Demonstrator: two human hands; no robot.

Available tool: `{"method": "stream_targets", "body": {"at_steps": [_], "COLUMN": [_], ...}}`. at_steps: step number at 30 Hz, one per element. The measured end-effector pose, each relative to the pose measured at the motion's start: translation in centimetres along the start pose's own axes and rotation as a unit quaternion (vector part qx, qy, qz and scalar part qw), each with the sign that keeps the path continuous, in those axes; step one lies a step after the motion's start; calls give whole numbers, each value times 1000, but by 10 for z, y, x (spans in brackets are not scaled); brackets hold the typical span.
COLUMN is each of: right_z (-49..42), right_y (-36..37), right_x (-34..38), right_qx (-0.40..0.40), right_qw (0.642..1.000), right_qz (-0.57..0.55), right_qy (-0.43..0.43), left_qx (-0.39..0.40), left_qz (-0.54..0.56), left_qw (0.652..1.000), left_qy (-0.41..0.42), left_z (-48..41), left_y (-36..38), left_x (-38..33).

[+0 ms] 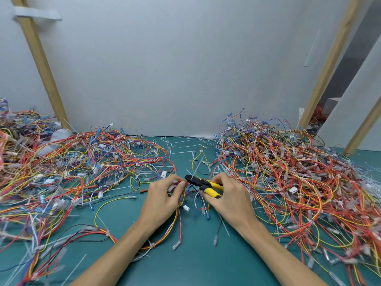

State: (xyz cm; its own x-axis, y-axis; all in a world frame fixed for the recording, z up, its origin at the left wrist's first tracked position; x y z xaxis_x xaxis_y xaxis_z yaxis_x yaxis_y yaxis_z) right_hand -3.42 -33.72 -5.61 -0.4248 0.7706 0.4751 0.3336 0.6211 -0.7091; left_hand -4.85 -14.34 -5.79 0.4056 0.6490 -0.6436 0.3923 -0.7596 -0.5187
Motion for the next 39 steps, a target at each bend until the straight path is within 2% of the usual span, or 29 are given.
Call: {"method": "stream_targets", "body": {"at_steps": [5, 8, 13, 17, 27, 30, 35, 39], "right_z": [1, 0, -1, -1, -4, -3, -3, -1], "right_y": [0, 0, 7, 11, 8, 5, 0, 0], "right_x": [2, 1, -3, -5, -6, -6, -6, -2], "right_qx": [-16, 6, 69, 87, 59, 27, 4, -2], "right_qw": [999, 998, 996, 993, 990, 991, 995, 998], "right_qz": [33, 37, -24, -65, -124, -133, -101, -57], "right_qy": [-33, -51, -44, -36, -20, -13, 4, -13], "left_qx": [-6, -5, -9, -15, -12, -18, -20, -55], "left_qz": [13, 12, 10, 22, 45, 34, 39, 7], "left_qw": [999, 999, 997, 993, 993, 994, 991, 992], "left_qy": [-33, -51, -78, -111, -113, -104, -123, -115], "left_z": [0, 0, -2, -3, -3, -4, -3, -2], "left_y": [-2, -3, -4, -6, -5, -6, -6, -10], "left_x": [4, 6, 10, 14, 16, 15, 16, 15]}}
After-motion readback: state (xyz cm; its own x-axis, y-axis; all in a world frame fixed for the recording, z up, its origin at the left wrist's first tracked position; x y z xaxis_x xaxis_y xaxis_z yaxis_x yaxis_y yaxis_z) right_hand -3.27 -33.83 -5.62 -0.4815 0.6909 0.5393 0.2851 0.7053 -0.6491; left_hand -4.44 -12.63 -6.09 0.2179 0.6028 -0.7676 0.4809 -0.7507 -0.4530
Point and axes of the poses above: each hand's wrist, its own z-axis away from the middle knuckle, its own y-axis out of the palm, x = y × z, the point moved 5 cm from there along -z, towards the middle knuckle, and after that the axes turned 5 degrees about -z, right-handed, at the moved point
